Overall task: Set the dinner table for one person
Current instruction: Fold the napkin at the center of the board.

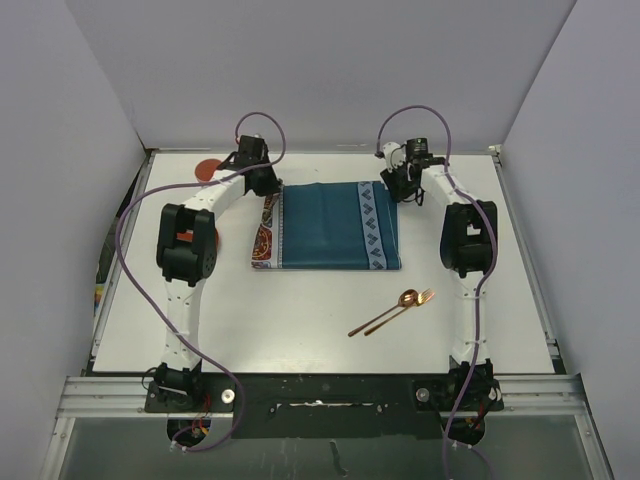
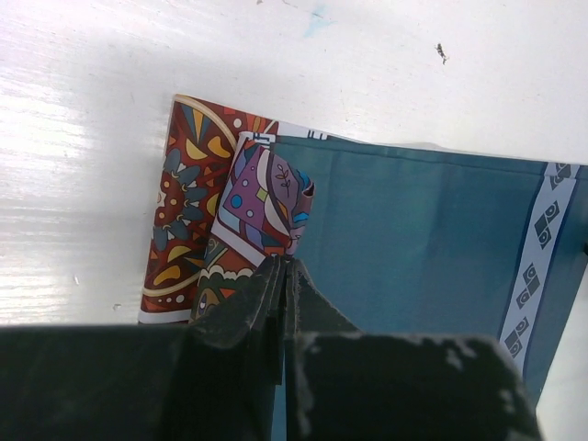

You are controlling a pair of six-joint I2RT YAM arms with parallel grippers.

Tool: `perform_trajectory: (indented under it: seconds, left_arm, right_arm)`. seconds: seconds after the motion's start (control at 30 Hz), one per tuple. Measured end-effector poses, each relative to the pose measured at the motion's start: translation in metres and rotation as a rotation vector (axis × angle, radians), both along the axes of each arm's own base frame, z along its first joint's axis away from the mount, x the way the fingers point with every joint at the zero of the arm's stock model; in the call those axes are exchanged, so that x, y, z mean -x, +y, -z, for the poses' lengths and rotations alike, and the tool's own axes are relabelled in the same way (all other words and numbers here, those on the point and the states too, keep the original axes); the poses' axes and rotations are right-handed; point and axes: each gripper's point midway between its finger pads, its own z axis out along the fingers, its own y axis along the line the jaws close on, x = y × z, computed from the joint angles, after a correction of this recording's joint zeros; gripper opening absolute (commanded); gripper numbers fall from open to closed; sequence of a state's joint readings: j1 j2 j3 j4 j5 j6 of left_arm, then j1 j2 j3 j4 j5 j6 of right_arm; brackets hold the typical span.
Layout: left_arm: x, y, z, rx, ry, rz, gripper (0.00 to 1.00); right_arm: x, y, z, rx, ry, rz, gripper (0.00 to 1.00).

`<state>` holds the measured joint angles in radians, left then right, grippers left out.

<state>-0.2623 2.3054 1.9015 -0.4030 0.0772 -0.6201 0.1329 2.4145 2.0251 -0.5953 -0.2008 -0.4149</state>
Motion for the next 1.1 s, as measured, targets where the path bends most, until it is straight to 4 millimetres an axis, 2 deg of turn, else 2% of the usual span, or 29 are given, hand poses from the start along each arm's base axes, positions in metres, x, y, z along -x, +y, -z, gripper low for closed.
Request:
perform_trajectory:
  seconds: [0.1, 0.17, 0.27, 0.5, 0.63, 0.73, 0.97, 1.1]
  left_arm:
    - [0.0, 0.0, 0.0, -0.003, -0.001, 0.003, 0.01]
    - [0.0, 0.001, 0.001, -0.007, -0.001, 0.006, 0.01]
    - [0.002, 0.002, 0.005, -0.012, 0.006, 0.009, 0.01]
    - [0.012, 0.004, 0.022, -0.016, 0.037, 0.013, 0.02]
    - [0.014, 0.004, 0.025, -0.015, 0.038, 0.014, 0.02]
    - [0.015, 0.004, 0.025, -0.013, 0.038, 0.016, 0.02]
    - [0.016, 0.004, 0.024, -0.01, 0.033, 0.018, 0.02]
    - [0.016, 0.003, 0.023, -0.008, 0.032, 0.019, 0.02]
  right_arm:
    - [-0.002, -0.003, -0.001, 0.016, -0.009, 0.01, 0.42]
    - [-0.003, -0.004, -0.005, 0.042, -0.015, 0.006, 0.43]
    - [0.005, 0.006, -0.009, 0.052, 0.014, -0.023, 0.43]
    - [-0.003, 0.047, -0.056, 0.012, -0.036, -0.118, 0.45]
    - [-0.008, 0.055, -0.069, -0.012, -0.061, -0.134, 0.45]
    - [-0.014, 0.051, -0.062, -0.033, -0.051, -0.121, 0.46]
    - [-0.005, 0.033, -0.003, -0.084, 0.094, -0.069, 0.48]
    - [-0.007, 0.027, -0.002, -0.108, 0.097, -0.058, 0.51]
